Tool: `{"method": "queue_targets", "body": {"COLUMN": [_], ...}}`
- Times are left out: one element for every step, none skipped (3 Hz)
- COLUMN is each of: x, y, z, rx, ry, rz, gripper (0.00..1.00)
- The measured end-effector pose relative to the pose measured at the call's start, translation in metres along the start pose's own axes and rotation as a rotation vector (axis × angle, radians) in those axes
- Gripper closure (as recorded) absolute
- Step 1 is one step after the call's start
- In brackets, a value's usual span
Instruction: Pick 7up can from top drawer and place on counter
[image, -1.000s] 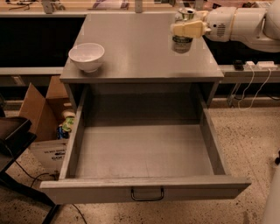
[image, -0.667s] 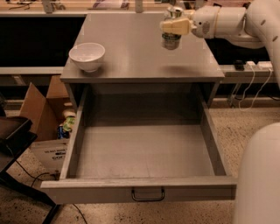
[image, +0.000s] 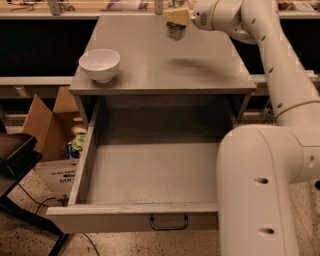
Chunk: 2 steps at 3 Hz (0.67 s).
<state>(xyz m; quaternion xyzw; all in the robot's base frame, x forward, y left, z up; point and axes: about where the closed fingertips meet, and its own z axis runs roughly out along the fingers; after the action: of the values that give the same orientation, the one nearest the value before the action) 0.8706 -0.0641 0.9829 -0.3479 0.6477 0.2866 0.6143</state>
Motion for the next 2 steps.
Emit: {"method": "queue_targets", "body": {"x": [0.030, 0.068], "y": [-0.034, -0.064], "z": [0.021, 0.032], "rx": [0.121, 0.223], "ry": [0.056, 0.080], "rz": [0.011, 0.045], "gripper": [1.00, 1.00]}}
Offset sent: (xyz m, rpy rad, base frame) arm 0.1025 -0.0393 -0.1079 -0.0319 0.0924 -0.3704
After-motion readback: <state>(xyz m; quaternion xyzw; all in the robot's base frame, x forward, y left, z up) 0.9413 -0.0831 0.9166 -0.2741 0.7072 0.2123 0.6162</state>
